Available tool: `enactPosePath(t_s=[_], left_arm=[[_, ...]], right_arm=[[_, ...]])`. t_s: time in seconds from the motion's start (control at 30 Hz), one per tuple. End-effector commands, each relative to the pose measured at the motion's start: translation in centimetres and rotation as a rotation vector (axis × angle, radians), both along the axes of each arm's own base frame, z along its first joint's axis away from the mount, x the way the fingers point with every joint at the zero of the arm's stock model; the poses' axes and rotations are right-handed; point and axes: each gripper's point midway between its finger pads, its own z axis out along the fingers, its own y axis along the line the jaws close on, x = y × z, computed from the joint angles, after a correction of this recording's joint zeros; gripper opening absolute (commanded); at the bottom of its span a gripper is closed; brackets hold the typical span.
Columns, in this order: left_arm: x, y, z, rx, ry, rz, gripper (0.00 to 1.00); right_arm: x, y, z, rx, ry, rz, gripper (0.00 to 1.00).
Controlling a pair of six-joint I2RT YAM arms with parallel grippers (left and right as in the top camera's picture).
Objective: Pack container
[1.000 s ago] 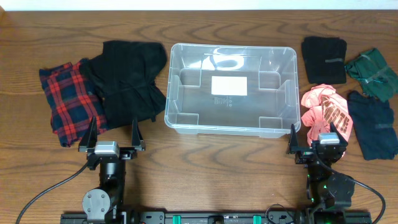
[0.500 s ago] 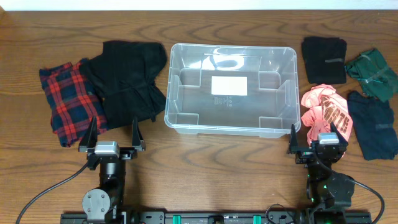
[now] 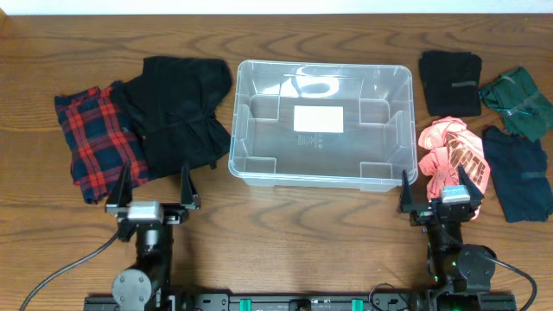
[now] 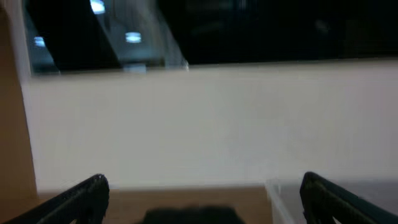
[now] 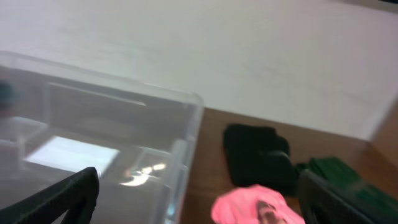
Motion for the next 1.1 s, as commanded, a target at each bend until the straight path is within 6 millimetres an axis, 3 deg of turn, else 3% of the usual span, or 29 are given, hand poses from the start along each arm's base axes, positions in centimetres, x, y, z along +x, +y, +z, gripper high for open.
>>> enactPosePath(t_s=[0.0,0.17,0.27,0.4,0.53,0.67,0.73,0.9,1.07], left_arm=[[-1.0,-0.2,2.4,0.007,-0.097,-0.015,0.98],[-1.5,-0.2,6.5,0.008,-0.032,-0.014,0.98],[-1.0,-0.2,10.0,0.015,0.046,-0.014,0.98],[1.4,-1.2,14.1,0.051,0.216,-0.060,0.98],[4.9,-2.4,15.4,0.085,0.496,-0.132,0.98],[8.0,-2.5,14.0,0.098,0.779,-0.143,0.98],[9.5,-2.5,12.2,0.115,0.930,-0.152,0.98],[12.2,-2.6,6.5,0.097,1.209,-0.167,0.98],[13.5,-2.6,1.1,0.088,1.401,-0.177,0.98]], right_arm=[[-0.7,0.7,3.6,0.054,-0.071,0.046,0.99],[-2.1,-1.0,10.6,0.071,-0.116,-0.054,0.99],[-2.0,-2.6,13.5,0.076,-0.061,-0.145,0.99],[0.0,-3.1,16.1,0.068,0.085,-0.180,0.99],[3.3,-3.4,17.4,0.057,0.261,-0.190,0.99],[6.4,-4.1,17.4,0.052,0.446,-0.212,0.99],[7.6,-4.8,17.2,0.054,0.534,-0.234,0.99],[10.1,-7.1,16.1,0.089,0.722,-0.270,0.99],[11.7,-8.6,13.9,0.176,0.837,-0.242,0.99]])
